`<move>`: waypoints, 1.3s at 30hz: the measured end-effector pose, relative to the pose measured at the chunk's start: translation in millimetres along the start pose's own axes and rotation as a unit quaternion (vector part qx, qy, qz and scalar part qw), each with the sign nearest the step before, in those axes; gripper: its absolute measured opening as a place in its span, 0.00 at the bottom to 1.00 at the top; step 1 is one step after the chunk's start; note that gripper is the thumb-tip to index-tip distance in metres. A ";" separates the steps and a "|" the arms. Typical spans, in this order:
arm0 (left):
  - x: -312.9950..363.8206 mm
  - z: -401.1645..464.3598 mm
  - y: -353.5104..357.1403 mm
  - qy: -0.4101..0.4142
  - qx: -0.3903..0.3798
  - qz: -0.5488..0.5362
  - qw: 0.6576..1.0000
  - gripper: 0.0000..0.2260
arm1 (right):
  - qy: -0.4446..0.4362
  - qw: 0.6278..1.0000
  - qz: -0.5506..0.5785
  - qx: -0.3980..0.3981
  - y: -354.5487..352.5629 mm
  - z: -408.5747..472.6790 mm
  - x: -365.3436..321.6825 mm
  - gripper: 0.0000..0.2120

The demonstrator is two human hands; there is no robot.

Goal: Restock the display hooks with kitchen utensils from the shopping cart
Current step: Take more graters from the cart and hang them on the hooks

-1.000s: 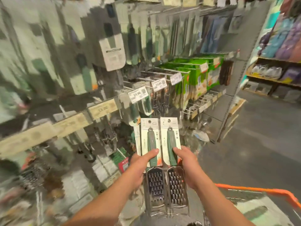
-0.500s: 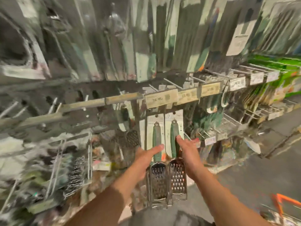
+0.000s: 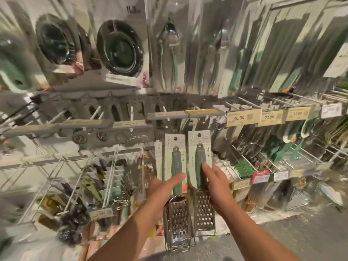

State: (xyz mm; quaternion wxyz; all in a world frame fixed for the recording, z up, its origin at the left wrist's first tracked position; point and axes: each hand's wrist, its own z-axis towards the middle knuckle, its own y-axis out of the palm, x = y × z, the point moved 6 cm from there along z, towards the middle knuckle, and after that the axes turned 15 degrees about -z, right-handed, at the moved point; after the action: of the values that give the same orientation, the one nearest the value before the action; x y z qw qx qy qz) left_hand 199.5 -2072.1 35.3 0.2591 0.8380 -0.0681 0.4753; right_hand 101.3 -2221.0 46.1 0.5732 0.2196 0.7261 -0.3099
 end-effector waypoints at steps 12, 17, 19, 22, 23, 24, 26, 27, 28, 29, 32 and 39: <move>23.8 -0.5 6.7 0.069 0.057 -0.033 0.995 0.63 | -0.068 0.997 -0.032 0.009 -24.0 0.7 -30.9 0.24; 6.6 4.0 20.0 0.057 0.060 -0.061 0.995 0.63 | -0.073 0.994 -0.082 0.006 -30.5 12.2 -43.7 0.16; 0.9 6.4 21.3 0.071 0.056 -0.064 0.994 0.67 | -0.067 0.992 -0.110 0.004 -28.0 20.5 -46.0 0.16; -2.5 3.0 25.2 0.064 0.043 -0.080 0.994 0.52 | -0.050 0.988 -0.148 0.014 -27.7 35.3 -44.6 0.18; -2.0 0.6 24.6 0.062 0.042 -0.089 0.993 0.40 | -0.042 0.986 -0.157 0.016 -27.0 39.7 -45.5 0.18; -1.9 -1.8 26.0 0.051 0.024 -0.090 0.994 0.27 | -0.031 0.987 -0.156 0.017 -25.7 45.8 -45.3 0.21; 2.0 -15.2 29.3 0.048 0.013 -0.082 0.995 0.20 | 0.006 0.989 -0.148 0.022 -23.7 58.2 -43.5 0.25; 0.0 -10.4 24.4 0.056 0.017 -0.073 0.996 0.21 | 0.023 0.989 -0.145 0.020 -22.4 62.9 -44.9 0.25; -2.9 -5.8 21.3 0.056 0.019 -0.076 0.995 0.23 | 0.029 0.988 -0.149 0.013 -21.2 67.1 -46.6 0.24; -6.1 -0.9 16.6 0.060 0.023 -0.081 0.995 0.27 | 0.040 0.987 -0.158 0.003 -19.7 69.9 -48.2 0.23; -11.3 3.6 12.5 0.065 0.016 -0.093 0.993 0.31 | 0.048 0.989 -0.138 -0.029 -15.0 69.6 -47.5 0.27; -9.9 5.1 15.6 0.066 -0.001 -0.095 0.993 0.57 | -0.006 0.976 -0.089 -0.201 11.5 35.8 -45.7 0.08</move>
State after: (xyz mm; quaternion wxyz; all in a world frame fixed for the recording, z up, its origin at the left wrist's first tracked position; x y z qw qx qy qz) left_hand 192.4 -2089.3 30.6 0.3080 0.8069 0.0282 0.5032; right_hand 145.3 -2236.3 82.7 0.5801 0.0325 0.7867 -0.2087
